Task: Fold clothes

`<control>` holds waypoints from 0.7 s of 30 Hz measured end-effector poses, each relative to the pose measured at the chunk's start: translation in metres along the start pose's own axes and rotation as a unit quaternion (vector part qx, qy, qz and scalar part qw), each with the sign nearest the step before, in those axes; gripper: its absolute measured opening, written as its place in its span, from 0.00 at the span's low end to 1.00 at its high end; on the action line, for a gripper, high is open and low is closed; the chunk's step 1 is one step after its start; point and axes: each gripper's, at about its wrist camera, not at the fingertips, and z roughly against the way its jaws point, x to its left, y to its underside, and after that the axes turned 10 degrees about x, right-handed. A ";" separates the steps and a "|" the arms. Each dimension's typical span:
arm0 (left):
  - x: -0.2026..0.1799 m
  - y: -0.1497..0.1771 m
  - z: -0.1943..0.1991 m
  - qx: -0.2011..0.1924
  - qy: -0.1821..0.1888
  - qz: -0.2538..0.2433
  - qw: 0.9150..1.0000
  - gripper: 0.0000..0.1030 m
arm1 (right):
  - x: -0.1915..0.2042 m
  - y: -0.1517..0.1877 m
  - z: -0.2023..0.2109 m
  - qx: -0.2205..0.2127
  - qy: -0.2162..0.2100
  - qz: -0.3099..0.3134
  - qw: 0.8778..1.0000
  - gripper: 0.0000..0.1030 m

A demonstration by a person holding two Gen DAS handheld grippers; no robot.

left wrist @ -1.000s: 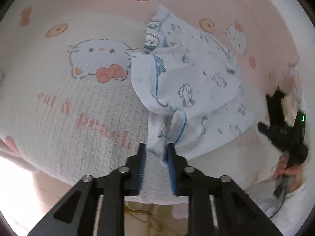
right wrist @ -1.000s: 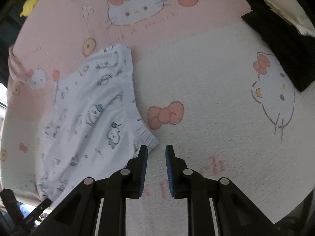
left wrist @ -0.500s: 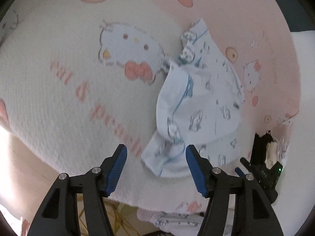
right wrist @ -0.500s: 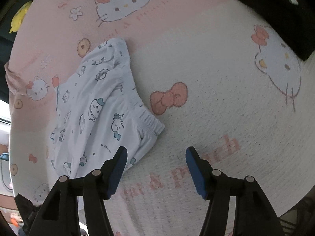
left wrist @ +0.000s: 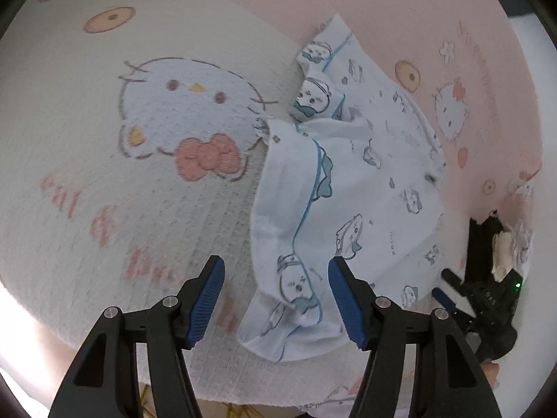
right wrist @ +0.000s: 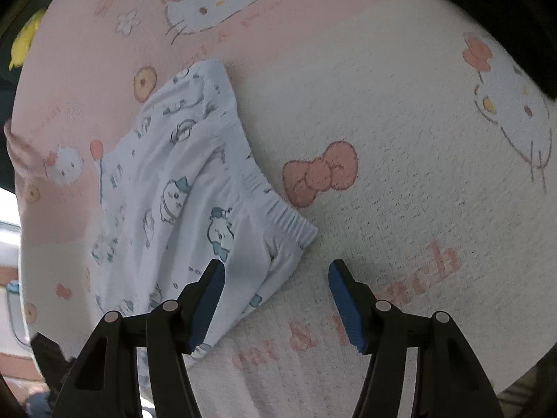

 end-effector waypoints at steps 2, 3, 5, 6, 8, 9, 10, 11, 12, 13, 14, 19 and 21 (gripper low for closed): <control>-0.007 -0.003 -0.002 -0.001 0.000 -0.014 1.000 0.56 | -0.005 -0.003 -0.001 -0.003 -0.022 -0.013 1.000 0.60; -0.011 -0.004 -0.002 -0.004 -0.002 -0.024 1.000 0.51 | -0.007 -0.005 -0.001 -0.004 -0.034 -0.018 0.999 0.60; -0.021 -0.005 -0.003 -0.012 -0.021 -0.047 0.999 0.41 | -0.011 -0.009 -0.003 -0.007 -0.055 -0.027 0.998 0.60; -0.025 -0.006 -0.004 -0.015 -0.032 -0.059 0.998 0.31 | -0.011 -0.011 -0.003 -0.007 -0.059 -0.028 0.998 0.59; -0.030 -0.008 -0.004 -0.016 -0.047 -0.076 0.996 0.19 | -0.010 -0.012 -0.004 -0.007 -0.059 -0.026 0.998 0.48; -0.033 -0.010 -0.005 -0.017 -0.055 -0.084 0.995 0.15 | -0.010 -0.012 -0.004 -0.003 -0.048 -0.020 0.999 0.38; -0.034 -0.012 -0.005 -0.018 -0.058 -0.088 0.994 0.14 | -0.010 -0.010 -0.003 0.002 -0.033 -0.013 0.999 0.21; -0.034 -0.014 -0.004 -0.020 -0.058 -0.090 0.994 0.11 | -0.006 -0.010 -0.006 0.003 -0.019 -0.005 1.000 0.18; -0.034 -0.016 -0.002 -0.022 -0.058 -0.091 0.994 0.09 | -0.002 -0.010 -0.007 0.003 -0.006 0.004 1.000 0.17; -0.034 -0.018 0.000 -0.026 -0.060 -0.093 0.994 0.08 | 0.003 -0.009 -0.005 -0.001 0.007 0.018 1.000 0.14; -0.034 -0.021 0.004 -0.034 -0.067 -0.095 0.993 0.07 | 0.008 -0.007 -0.004 -0.004 0.020 0.032 0.999 0.12; -0.033 -0.033 0.016 -0.053 -0.097 -0.111 0.988 0.05 | 0.024 0.002 0.007 -0.027 0.081 0.078 0.993 0.10; -0.031 -0.040 0.019 -0.057 -0.108 -0.113 0.986 0.05 | 0.020 0.003 0.014 -0.027 0.084 0.070 0.994 0.09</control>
